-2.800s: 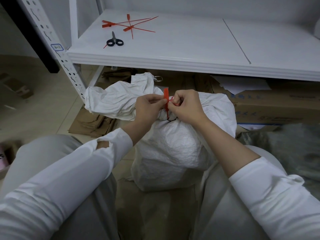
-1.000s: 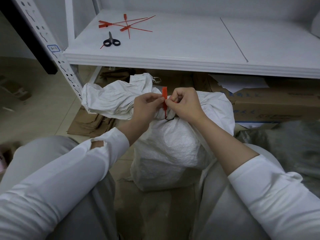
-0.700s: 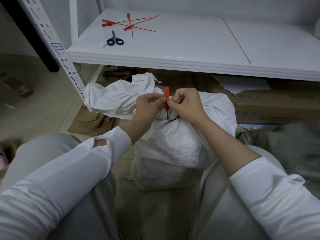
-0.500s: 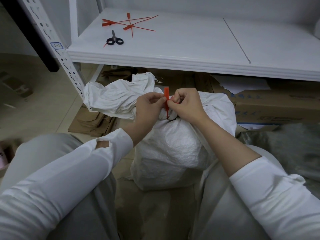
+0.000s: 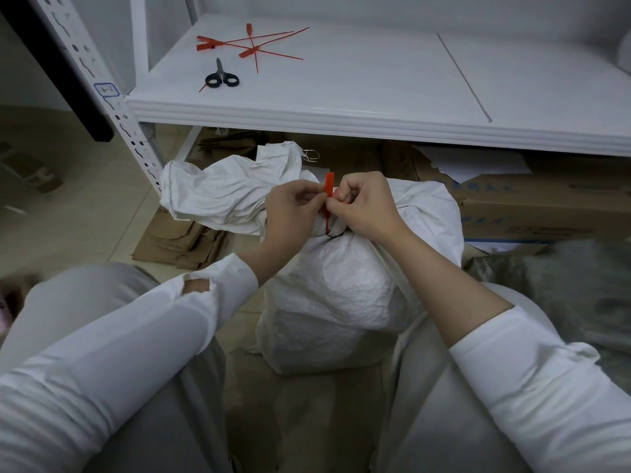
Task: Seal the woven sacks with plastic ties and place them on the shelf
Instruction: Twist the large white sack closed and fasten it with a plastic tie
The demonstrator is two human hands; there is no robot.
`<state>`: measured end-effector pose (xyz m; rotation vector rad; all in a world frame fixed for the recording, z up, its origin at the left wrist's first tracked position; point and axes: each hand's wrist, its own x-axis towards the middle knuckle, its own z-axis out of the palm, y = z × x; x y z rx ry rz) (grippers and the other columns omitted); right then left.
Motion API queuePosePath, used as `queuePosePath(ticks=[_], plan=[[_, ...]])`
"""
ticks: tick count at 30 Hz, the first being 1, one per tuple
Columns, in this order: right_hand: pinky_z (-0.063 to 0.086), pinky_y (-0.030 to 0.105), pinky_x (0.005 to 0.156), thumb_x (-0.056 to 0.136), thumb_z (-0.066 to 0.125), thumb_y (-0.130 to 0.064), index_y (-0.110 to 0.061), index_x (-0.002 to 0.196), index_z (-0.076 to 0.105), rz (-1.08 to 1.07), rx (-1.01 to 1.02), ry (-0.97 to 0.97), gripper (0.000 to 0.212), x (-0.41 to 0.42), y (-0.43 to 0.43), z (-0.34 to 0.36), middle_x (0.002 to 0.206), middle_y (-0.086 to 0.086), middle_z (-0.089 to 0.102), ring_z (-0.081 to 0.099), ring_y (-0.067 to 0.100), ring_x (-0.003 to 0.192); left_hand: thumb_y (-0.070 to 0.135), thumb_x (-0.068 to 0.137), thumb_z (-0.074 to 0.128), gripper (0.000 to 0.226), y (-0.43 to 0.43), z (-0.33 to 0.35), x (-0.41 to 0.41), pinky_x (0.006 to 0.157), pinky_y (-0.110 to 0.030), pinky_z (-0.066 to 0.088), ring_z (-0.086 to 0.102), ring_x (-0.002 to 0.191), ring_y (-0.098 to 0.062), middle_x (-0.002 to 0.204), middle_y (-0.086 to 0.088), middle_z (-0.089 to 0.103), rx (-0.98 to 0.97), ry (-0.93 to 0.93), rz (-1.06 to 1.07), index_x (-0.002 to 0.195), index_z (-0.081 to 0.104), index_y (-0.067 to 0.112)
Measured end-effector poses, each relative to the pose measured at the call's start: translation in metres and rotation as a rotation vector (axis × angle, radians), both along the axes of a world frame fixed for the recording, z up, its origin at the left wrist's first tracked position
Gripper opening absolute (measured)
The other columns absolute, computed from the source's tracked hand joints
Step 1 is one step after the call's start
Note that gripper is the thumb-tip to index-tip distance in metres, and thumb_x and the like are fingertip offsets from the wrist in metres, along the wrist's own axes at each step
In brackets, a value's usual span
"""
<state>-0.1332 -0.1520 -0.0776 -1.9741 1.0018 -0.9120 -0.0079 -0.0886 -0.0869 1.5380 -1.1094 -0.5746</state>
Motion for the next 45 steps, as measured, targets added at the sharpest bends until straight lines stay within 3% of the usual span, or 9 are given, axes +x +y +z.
queuePosePath(ticks=[7,16,22,26,30,34,40,45], plan=[[0.045,0.016,0.053,0.078,0.071,-0.003,-0.012,0.056,0.057,0.01,-0.022,-0.005,0.028,0.0,0.001,0.0,0.055,-0.001,0.055,0.05,0.007,0.051,0.003,0.086,0.067,0.013,0.002,-0.003,0.001,0.081,-0.035,0.059,0.071,0.082,-0.017,0.086,-0.009,0.074,-0.002,0.044,-0.015,0.097,0.074,0.002],[0.037,0.012,0.052,0.074,0.069,0.0,-0.014,0.053,0.054,0.049,-0.062,0.074,0.03,-0.002,0.0,-0.001,0.051,-0.007,0.049,0.046,0.001,0.048,-0.01,0.08,0.065,0.025,0.005,-0.003,0.004,0.082,-0.028,0.058,0.071,0.088,-0.016,0.093,-0.01,0.073,0.031,0.166,-0.037,0.101,0.07,0.001],[0.046,0.019,0.054,0.077,0.071,-0.002,-0.016,0.057,0.058,0.027,-0.041,0.04,0.027,-0.003,0.002,-0.003,0.055,-0.005,0.055,0.05,0.005,0.051,-0.012,0.079,0.065,0.027,0.007,-0.002,0.002,0.077,-0.022,0.057,0.072,0.084,-0.011,0.089,-0.005,0.073,-0.012,0.165,-0.063,0.1,0.072,0.005],[0.052,0.029,0.057,0.079,0.07,-0.003,-0.007,0.059,0.061,-0.004,-0.05,0.02,0.022,-0.004,0.004,-0.004,0.058,0.005,0.059,0.057,0.021,0.055,-0.01,0.079,0.067,0.026,0.005,-0.002,0.002,0.081,-0.029,0.058,0.072,0.087,-0.017,0.092,-0.011,0.074,-0.047,0.147,-0.063,0.1,0.072,0.003],[0.047,0.024,0.054,0.08,0.069,-0.003,-0.019,0.054,0.053,-0.046,-0.028,-0.051,0.035,-0.005,0.001,-0.002,0.054,0.001,0.054,0.054,0.015,0.053,-0.011,0.079,0.068,0.026,0.003,-0.002,0.004,0.08,-0.027,0.058,0.072,0.087,-0.018,0.094,-0.014,0.073,-0.036,0.162,-0.038,0.102,0.07,-0.001],[0.05,0.023,0.057,0.081,0.072,-0.004,-0.013,0.058,0.058,-0.001,0.008,-0.063,0.028,-0.006,0.004,0.001,0.057,0.0,0.058,0.056,0.01,0.055,-0.006,0.08,0.07,0.022,0.004,-0.004,0.009,0.083,-0.032,0.058,0.072,0.089,-0.02,0.093,-0.012,0.074,0.052,0.295,-0.073,0.099,0.07,0.005],[0.048,0.022,0.056,0.079,0.077,-0.008,-0.009,0.06,0.058,-0.034,0.099,-0.124,0.027,-0.011,-0.001,0.006,0.054,-0.006,0.059,0.055,0.003,0.052,-0.004,0.081,0.07,0.029,-0.002,-0.008,0.017,0.089,-0.04,0.056,0.071,0.094,-0.026,0.101,-0.016,0.072,0.127,0.527,-0.075,0.11,0.065,-0.003],[0.05,0.031,0.062,0.08,0.077,-0.014,-0.007,0.065,0.063,-0.038,0.09,-0.126,0.022,-0.009,-0.004,0.005,0.068,0.023,0.064,0.057,0.019,0.061,-0.007,0.083,0.066,0.034,-0.002,-0.006,0.023,0.089,-0.035,0.057,0.071,0.097,-0.026,0.106,-0.019,0.071,0.14,0.684,-0.134,0.117,0.061,-0.007]])
